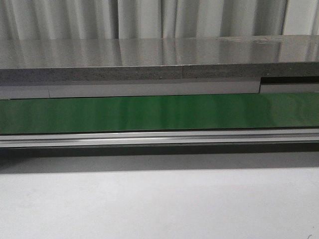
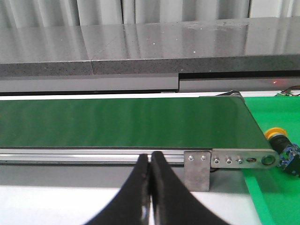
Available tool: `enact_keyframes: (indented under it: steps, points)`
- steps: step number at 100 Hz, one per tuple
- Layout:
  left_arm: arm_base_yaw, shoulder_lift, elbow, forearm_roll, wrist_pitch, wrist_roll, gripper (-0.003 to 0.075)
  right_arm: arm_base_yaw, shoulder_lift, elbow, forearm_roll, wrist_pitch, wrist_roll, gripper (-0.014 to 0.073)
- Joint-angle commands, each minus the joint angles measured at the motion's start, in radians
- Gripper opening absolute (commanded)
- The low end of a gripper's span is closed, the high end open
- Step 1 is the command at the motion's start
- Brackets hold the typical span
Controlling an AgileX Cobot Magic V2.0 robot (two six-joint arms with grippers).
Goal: Move button from left to right
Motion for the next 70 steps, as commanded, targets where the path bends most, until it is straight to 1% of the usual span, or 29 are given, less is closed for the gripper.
enact_keyframes:
  steps: [1,70]
  points:
    - [-0.008,0.006,-0.027,-0.011,-0.075,-0.004,-0.0020,-0.005,-0.019,-0.016,0.000,-0.087,0.000,-0.0067]
    - [-0.008,0.006,-0.027,-0.011,-0.075,-0.004,-0.0020,-0.005,-0.019,-0.016,0.000,-0.087,0.000,-0.0067]
